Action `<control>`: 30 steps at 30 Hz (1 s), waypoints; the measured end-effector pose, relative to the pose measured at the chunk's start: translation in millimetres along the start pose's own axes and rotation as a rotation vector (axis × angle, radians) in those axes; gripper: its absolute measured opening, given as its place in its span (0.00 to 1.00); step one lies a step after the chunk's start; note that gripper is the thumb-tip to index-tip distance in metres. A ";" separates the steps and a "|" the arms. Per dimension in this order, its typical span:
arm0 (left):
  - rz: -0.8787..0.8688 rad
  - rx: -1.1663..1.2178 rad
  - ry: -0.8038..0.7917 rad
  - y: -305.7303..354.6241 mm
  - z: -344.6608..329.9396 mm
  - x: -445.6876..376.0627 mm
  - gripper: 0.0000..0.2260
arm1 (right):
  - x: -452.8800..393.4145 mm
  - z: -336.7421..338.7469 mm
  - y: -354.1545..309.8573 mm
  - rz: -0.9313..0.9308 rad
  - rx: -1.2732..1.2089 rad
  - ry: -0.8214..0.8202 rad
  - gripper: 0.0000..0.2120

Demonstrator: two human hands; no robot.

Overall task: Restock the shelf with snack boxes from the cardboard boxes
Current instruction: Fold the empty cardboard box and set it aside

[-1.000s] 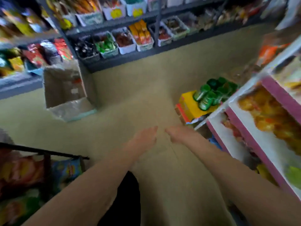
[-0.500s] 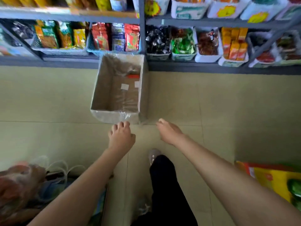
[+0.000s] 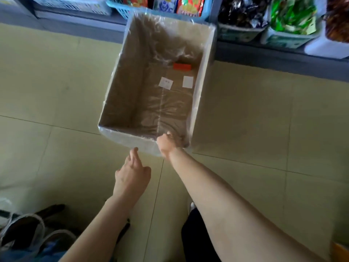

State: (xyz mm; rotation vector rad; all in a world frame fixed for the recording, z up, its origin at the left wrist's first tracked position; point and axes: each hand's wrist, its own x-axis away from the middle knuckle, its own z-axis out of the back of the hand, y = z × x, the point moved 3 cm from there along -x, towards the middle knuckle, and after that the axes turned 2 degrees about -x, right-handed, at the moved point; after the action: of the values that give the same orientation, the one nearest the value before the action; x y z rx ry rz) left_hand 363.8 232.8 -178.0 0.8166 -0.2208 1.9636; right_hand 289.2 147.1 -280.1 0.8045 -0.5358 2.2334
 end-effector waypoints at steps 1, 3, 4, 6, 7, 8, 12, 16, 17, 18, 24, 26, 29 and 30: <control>-0.014 -0.076 0.029 -1.9 -0.9 0.2 0.27 | 3.8 5.2 1.3 0.002 -0.080 0.009 0.16; -0.079 -0.253 0.088 4.3 9.0 11.0 0.28 | 35.2 24.0 11.6 -0.040 -0.167 0.046 0.16; -0.146 -0.321 0.130 10.1 16.7 16.4 0.30 | 54.2 39.9 22.1 -0.095 -0.234 0.091 0.16; -0.277 -0.398 0.228 32.6 40.8 33.5 0.34 | 109.0 77.3 43.0 -0.128 -0.313 0.139 0.13; -0.320 -0.441 0.266 45.9 55.7 46.3 0.37 | 139.1 95.5 50.6 -0.108 -0.309 0.169 0.08; -0.341 -0.509 0.229 59.9 69.1 60.8 0.39 | 171.2 113.3 55.4 -0.086 -0.311 0.181 0.07; -0.437 -0.578 0.184 115.0 116.2 132.7 0.37 | 288.8 166.5 46.5 -0.003 -0.255 0.160 0.10; -0.412 -0.484 0.017 134.7 141.4 213.1 0.23 | 400.7 185.9 25.5 -0.040 -0.191 0.164 0.20; -0.429 -0.453 -0.058 136.7 141.8 236.6 0.26 | 426.9 183.8 20.2 -0.063 -0.198 0.157 0.21; -0.474 -0.442 -0.138 139.4 140.6 263.4 0.28 | 454.7 179.8 12.5 -0.093 -0.208 0.144 0.22; -0.799 -0.541 -0.363 160.8 111.2 446.9 0.18 | 633.9 138.7 -61.4 -0.293 -0.126 0.223 0.15; -0.869 -0.491 -0.386 168.1 97.4 505.7 0.16 | 692.4 121.6 -83.2 -0.367 -0.031 0.334 0.16; -0.951 -0.382 -0.467 174.6 67.7 590.5 0.13 | 772.5 87.7 -120.9 -0.579 -0.080 0.487 0.16; -0.952 -0.349 -0.474 174.9 56.1 613.3 0.14 | 799.3 74.5 -136.4 -0.668 -0.152 0.495 0.15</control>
State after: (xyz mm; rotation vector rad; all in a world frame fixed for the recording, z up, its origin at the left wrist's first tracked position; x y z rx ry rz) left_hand 51.1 553.3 279.6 0.9116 -0.3575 0.8019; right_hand -36.3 571.3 334.1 0.2652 -0.1536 1.6512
